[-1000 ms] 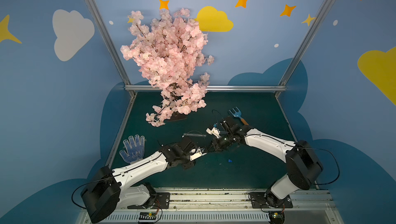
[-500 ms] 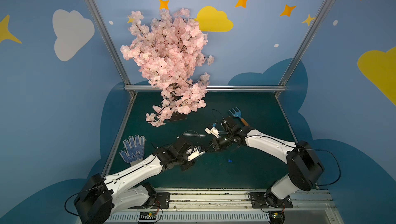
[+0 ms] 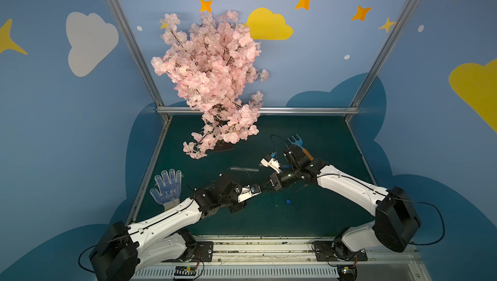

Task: Insert stoppers into test tubes
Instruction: Insert the stopper into the test tube.

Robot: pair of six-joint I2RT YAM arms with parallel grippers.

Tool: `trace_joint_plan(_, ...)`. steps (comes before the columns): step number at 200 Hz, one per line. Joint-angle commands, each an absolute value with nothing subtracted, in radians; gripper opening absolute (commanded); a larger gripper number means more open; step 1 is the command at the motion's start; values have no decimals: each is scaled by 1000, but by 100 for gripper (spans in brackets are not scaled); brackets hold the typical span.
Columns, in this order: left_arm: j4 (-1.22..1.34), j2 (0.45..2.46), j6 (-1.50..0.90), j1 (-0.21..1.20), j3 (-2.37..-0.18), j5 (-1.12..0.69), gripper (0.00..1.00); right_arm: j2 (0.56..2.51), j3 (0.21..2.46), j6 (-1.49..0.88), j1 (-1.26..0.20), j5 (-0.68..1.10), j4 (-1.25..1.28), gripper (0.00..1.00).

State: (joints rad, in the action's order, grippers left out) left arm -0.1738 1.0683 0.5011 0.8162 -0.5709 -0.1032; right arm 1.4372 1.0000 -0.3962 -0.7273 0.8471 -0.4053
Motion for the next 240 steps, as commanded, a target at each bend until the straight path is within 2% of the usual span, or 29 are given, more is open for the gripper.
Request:
trace_joint_plan(1,144,1045,555,856,-617,-241,2,1424,987,-356,-739,827,-435,21)
trace_joint_plan(123,-189,1170,518,888,-716,4,2,1289,1001,-369,-655,764,-560,30)
trace_joint_plan(196,-233,1198,499,890,-724,38,2,1238,945,-425,-603,826,-494,29)
trace_joint_plan(240,-293,1254,488,881,-755,60,2,1163,930,-425,-517,719,-547,30)
